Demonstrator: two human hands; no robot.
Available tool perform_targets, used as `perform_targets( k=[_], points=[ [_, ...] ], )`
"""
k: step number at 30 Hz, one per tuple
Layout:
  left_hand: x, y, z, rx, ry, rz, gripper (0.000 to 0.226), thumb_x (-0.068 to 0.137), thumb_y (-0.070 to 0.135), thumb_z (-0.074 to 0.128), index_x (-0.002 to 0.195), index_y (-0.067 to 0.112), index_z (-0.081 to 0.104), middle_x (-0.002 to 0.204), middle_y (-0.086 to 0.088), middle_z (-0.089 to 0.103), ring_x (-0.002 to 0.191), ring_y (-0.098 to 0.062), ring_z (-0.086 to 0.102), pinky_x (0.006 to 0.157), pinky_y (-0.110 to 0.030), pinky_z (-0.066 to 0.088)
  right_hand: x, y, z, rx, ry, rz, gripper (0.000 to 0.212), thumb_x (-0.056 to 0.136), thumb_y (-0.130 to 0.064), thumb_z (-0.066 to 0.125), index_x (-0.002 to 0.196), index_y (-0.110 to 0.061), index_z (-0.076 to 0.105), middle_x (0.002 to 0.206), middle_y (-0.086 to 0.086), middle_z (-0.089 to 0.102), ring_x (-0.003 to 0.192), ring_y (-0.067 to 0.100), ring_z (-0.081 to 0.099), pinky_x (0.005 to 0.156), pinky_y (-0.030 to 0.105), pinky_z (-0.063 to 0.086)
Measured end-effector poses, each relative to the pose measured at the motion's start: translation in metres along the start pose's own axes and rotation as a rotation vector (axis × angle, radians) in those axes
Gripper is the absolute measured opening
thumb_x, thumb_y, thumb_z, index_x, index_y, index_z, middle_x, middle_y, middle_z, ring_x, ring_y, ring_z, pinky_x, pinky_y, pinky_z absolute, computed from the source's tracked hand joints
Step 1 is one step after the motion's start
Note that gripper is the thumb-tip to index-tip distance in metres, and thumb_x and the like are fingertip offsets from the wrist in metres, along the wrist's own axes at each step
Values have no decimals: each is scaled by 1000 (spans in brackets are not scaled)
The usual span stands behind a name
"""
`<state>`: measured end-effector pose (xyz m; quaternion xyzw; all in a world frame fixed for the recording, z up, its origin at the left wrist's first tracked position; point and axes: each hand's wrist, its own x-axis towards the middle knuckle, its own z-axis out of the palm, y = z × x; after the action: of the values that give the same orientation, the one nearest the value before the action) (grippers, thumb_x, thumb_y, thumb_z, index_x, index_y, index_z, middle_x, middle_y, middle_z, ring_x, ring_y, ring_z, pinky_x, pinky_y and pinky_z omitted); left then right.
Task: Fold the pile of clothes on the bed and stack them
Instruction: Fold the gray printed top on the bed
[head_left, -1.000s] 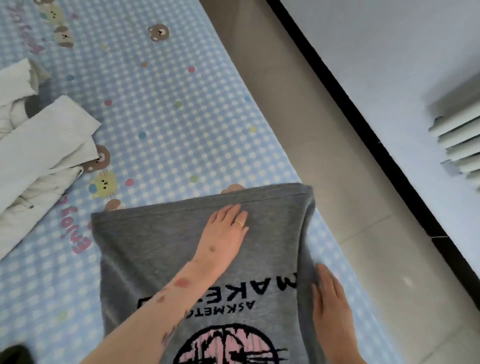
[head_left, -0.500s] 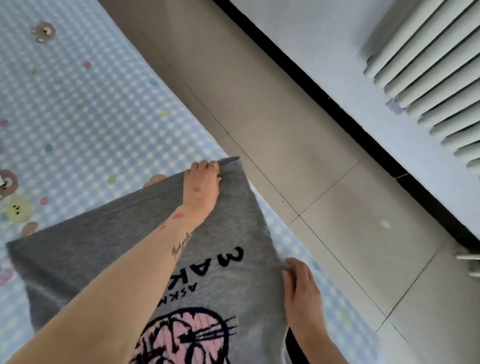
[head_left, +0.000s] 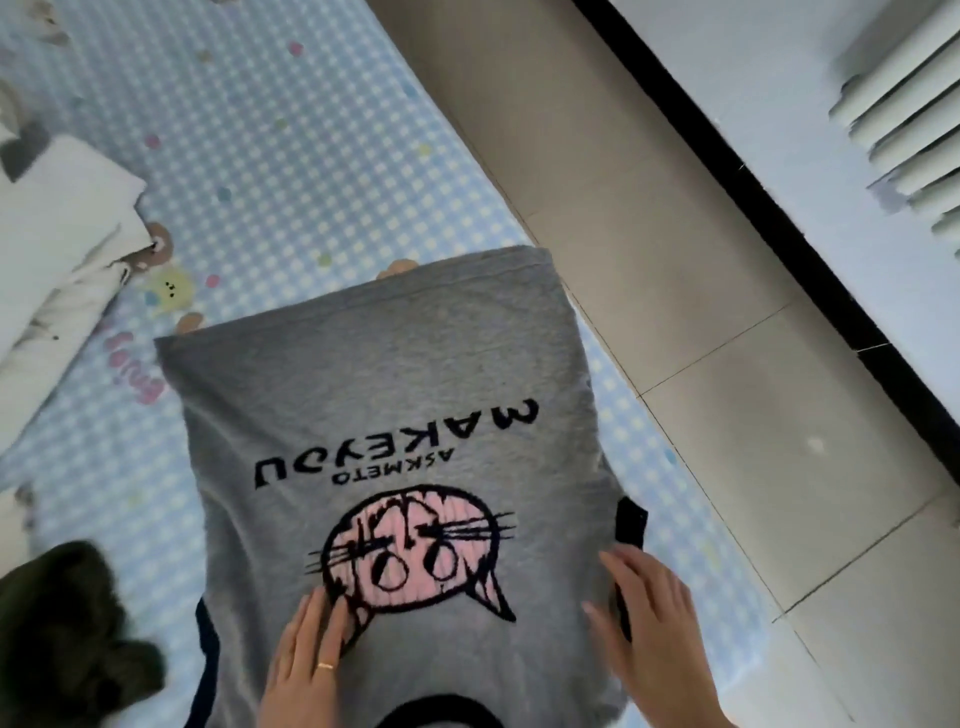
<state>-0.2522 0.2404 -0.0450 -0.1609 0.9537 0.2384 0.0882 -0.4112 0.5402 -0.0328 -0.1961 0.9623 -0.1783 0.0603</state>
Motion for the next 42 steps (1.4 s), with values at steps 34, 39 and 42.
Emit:
perform_targets(
  k=[34,39,42],
  points=[
    [-81,-129,-24,-678,309,-949,28,82,-6,55,74,20,46,78,-3,55,68,-10,50,62,-11,40,84,-374,186,-281,-749,-819,11,90,-5,49,101,-9,52,105,11,55,97,29,54,72,36,42],
    [-89,-133,-31,-348,130,-839,22,82,3,59,99,18,55,103,-3,50,94,-22,51,80,-24,41,97,-355,178,86,-723,-747,25,94,-16,51,119,-16,54,122,1,53,107,20,53,90,32,45],
    [-75,-124,-36,-127,79,-678,57,36,2,90,89,8,71,89,-12,65,73,-31,62,59,-33,53,130,-303,151,12,-472,-634,42,96,-21,52,137,-15,46,144,3,43,128,20,44,107,32,36]
  ],
)
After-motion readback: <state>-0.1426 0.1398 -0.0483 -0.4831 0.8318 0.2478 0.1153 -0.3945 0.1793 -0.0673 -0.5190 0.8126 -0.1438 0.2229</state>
